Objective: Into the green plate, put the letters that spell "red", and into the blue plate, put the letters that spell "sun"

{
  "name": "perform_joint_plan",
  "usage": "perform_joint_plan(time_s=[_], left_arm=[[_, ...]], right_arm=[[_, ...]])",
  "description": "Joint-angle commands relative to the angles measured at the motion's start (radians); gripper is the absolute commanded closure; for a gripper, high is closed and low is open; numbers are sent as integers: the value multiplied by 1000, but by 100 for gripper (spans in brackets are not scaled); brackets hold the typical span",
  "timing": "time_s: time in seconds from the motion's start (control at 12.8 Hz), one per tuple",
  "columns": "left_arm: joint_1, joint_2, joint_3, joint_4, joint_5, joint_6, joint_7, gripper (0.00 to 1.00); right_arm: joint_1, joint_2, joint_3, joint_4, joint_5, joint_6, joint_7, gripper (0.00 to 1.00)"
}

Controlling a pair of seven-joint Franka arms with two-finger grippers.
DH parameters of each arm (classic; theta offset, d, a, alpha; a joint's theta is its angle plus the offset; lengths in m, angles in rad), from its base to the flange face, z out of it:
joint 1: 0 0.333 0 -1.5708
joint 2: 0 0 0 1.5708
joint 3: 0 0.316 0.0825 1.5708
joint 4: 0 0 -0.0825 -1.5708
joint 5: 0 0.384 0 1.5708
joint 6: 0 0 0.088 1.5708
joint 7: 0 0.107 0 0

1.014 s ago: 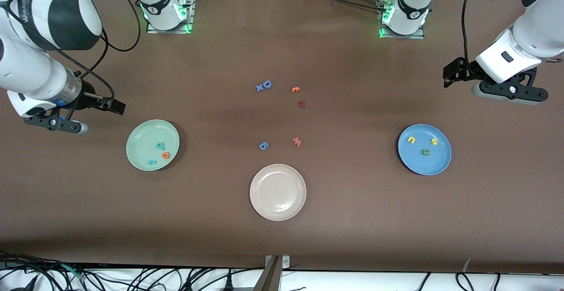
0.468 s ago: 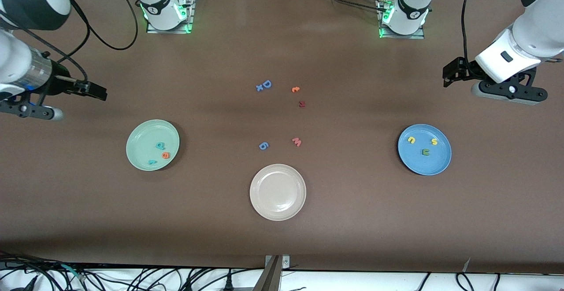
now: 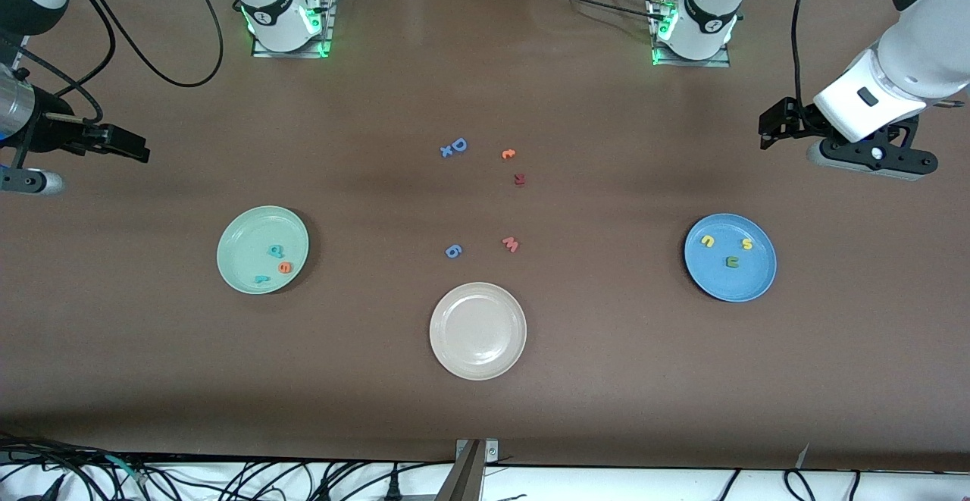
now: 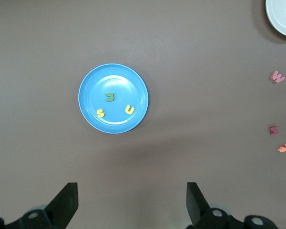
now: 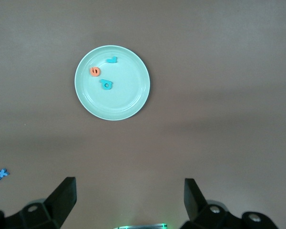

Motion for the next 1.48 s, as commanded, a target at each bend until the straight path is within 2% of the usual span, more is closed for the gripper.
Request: perform_joint_plan(time_s=[0.0,0.39,0.78,1.4], left_arm=[[1,12,-5,31,-7,-24,-2,0],[3,12,-7,31,-7,-24,-4,0],[6,12,-5,31,-7,-24,-4,0],[4,12,-5,31,-7,-24,-4,0]], right_arm=[[12,-9,-13,21,18,-23,-19,0],[12,4,-11,42,58,29,-9,0],[23,14,-11,42,43,83,-10,0],[24,14,-11,42,18,83,-42,0]])
